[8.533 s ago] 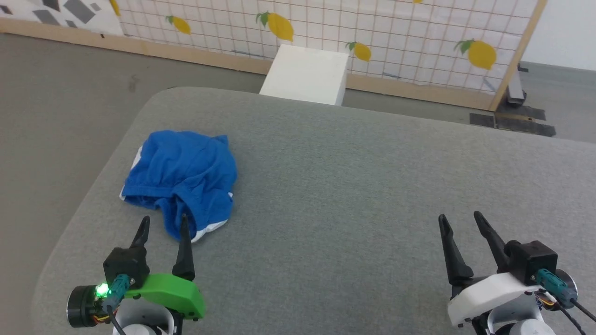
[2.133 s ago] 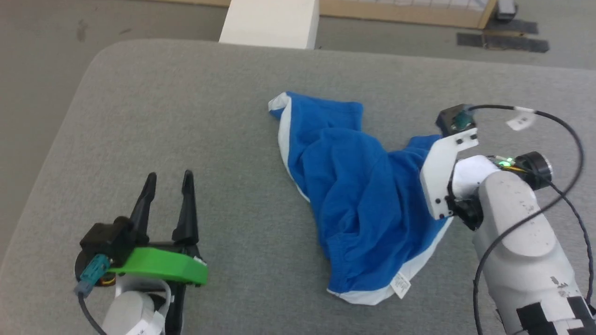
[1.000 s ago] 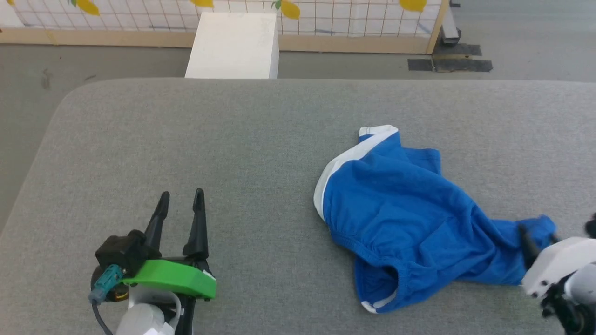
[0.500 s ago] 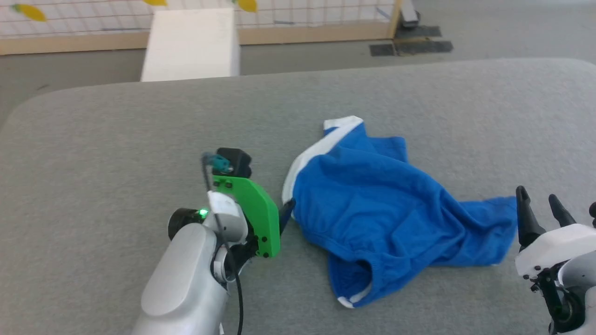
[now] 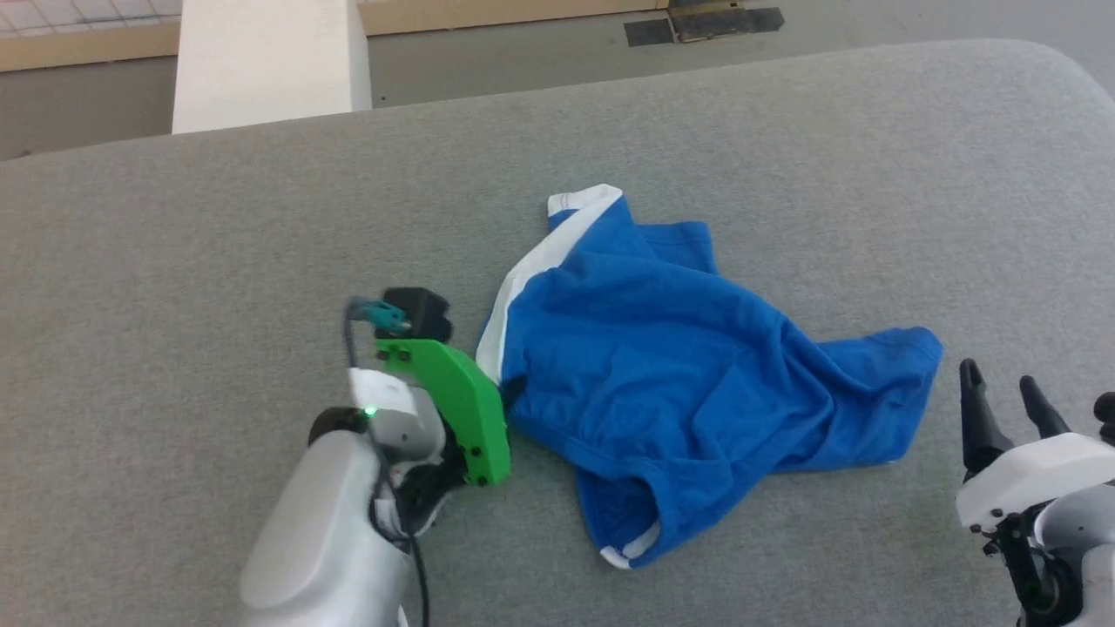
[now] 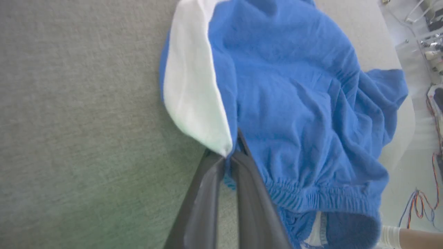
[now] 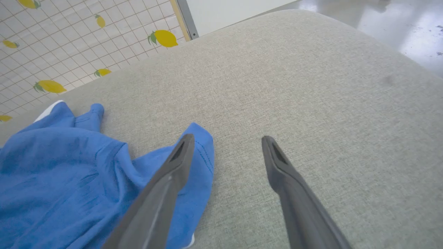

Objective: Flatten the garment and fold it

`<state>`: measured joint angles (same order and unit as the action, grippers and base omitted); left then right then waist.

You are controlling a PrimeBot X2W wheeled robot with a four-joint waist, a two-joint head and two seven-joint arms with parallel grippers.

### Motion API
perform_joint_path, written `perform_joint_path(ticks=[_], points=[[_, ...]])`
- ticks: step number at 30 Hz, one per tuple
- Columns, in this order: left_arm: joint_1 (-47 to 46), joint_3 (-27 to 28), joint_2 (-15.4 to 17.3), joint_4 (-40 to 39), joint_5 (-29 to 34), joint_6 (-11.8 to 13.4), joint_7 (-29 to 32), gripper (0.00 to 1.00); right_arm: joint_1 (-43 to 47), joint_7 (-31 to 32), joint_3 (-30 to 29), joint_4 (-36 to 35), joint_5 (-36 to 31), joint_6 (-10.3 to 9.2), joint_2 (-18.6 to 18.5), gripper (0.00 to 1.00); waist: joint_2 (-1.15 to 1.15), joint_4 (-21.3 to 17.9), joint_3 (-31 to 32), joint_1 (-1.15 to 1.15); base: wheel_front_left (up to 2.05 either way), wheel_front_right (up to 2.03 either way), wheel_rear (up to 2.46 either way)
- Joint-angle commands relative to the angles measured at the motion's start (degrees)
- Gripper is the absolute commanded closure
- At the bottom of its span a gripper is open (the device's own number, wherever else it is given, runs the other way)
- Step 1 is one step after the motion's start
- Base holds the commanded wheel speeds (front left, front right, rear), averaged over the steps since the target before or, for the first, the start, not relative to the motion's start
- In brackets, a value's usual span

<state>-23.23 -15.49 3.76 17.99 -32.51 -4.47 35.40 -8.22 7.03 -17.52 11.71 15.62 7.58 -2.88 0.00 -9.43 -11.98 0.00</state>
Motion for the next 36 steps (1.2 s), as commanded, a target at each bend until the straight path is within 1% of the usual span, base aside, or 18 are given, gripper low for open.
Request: perform_joint_path(ticks=[1, 4, 6, 10, 12, 14, 16, 17, 18, 19, 20, 23, 26, 29, 31, 32, 34, 36], points=[[0.97, 1.60, 0.21, -1.75, -1.60, 0.18, -1.46, 1.00, -0.57, -0.29, 0.26, 0.27, -0.33, -0.09, 0.00, 0.00, 0.00, 2.33, 1.95, 0.00, 0.00, 0.00, 0.00], [3.07, 5.49, 1.01, -6.89, -3.62, 1.52, -3.87, 1.00, -0.80, -0.03, 0.71, 0.70, -0.72, -0.09, 0.00, 0.00, 0.00, 4.64, 3.33, 0.00, 0.00, 0.00, 0.00], [5.48, 8.08, 2.39, -10.59, -4.17, 3.14, -4.47, 1.00, -0.83, 0.21, 1.17, 0.94, -0.81, -0.09, 0.00, 0.00, 0.00, 6.25, 4.11, 0.00, 0.00, 0.00, 0.00], [11.82, 14.06, 5.48, -16.53, -4.45, 8.24, -4.40, 1.00, -0.92, 0.52, 2.31, 1.28, -0.84, -0.09, 0.00, 0.00, 0.00, 9.56, 5.14, 0.00, 0.00, 0.00, 0.00], [15.33, 16.67, 6.99, -17.34, -4.02, 10.93, -3.85, 1.00, -1.15, 0.67, 3.07, 1.37, -0.77, -0.09, 0.00, 0.00, 0.00, 10.73, 5.30, 0.00, 0.00, 0.00, 0.00], [18.71, 18.56, 7.43, -16.85, -4.50, 13.06, -2.71, 1.00, -1.40, 0.72, 3.76, 1.44, -0.68, -0.09, 0.00, 0.00, 0.00, 11.70, 5.43, 0.00, 0.00, 0.00, 0.00], [22.05, 19.04, 7.73, -15.41, -4.81, 14.35, -0.73, 1.00, -1.65, 0.73, 4.46, 1.60, -0.59, -0.09, 0.00, 0.00, 0.00, 12.24, 5.65, 0.00, 0.00, 0.00, 0.00], [23.10, 19.10, 7.27, -14.94, -5.60, 14.50, 0.05, 1.00, -1.73, 0.75, 4.61, 1.67, -0.59, -0.09, 0.00, 0.00, 0.00, 12.55, 5.71, 0.00, 0.00, 0.00, 0.00], [24.15, 19.22, 6.57, -14.35, -6.63, 14.56, 0.67, 1.00, -1.78, 0.70, 4.70, 1.79, -0.58, -0.09, 0.00, 0.00, 0.00, 12.88, 5.89, 0.00, 0.00, 0.00, 0.00], [24.85, 19.06, 6.38, -13.95, -6.88, 14.47, 0.97, 0.86, -1.76, 0.69, 4.78, 1.88, -0.65, -0.09, 0.00, 0.00, 0.00, 13.12, 6.06, 0.00, 0.00, 0.00, 0.00], [25.30, 19.06, 6.06, -13.72, -7.35, 14.17, 0.91, 0.00, -1.76, 0.74, 4.88, 1.94, -0.74, -0.09, 0.00, 0.00, 0.00, 13.37, 6.13, 0.00, 0.00, 0.00, 0.00], [24.51, 20.41, 4.44, -14.99, -9.76, 12.15, -2.17, 0.00, -1.75, 0.91, 5.33, 1.88, -1.09, -0.09, 0.00, 0.00, 0.00, 14.12, 6.64, 0.00, 0.00, 0.00, 0.00], [22.22, 22.20, 4.62, -18.52, -9.39, 8.39, -9.83, 0.00, -2.06, 1.46, 5.93, 1.29, -1.70, -0.09, 0.01, 0.00, 0.00, 14.91, 6.94, 0.00, 0.00, 0.00, 0.00], [21.33, 22.57, 6.16, -20.45, -4.17, 5.12, -20.21, 0.00, -3.33, 2.42, 7.48, 0.47, -2.28, -0.09, 0.01, 0.00, 0.00, 15.35, 6.74, 0.00, 0.00, 0.00, 0.00], [21.28, 22.39, 6.68, -20.56, 0.74, 3.99, -28.83, 0.00, -4.89, 3.68, 9.45, 0.03, -2.68, -0.09, 0.01, 0.00, 0.00, 15.62, 6.31, 0.00, 0.00, 0.00, 0.00], [21.55, 21.75, 7.01, -20.21, 3.72, 3.56, -33.10, 0.00, -5.97, 4.71, 10.79, -0.03, -3.12, -0.09, 0.01, 0.00, 0.00, 15.76, 6.01, 0.00, 0.00, 0.00, 0.00], [22.19, 20.38, 6.82, -18.88, 7.60, 3.29, -39.16, 0.00, -8.45, 7.48, 13.83, 0.54, -3.51, -0.09, 0.01, 0.00, 0.00, 15.97, 5.30, 0.00, 0.00, 0.00, 0.00], [22.68, 19.12, 6.15, -17.25, 10.14, 3.44, -43.57, 0.00, -11.44, 11.43, 17.65, 2.08, -4.60, -0.09, 0.01, 0.00, 0.00, 16.29, 4.49, 0.00, 0.00, 0.00, 0.00]])
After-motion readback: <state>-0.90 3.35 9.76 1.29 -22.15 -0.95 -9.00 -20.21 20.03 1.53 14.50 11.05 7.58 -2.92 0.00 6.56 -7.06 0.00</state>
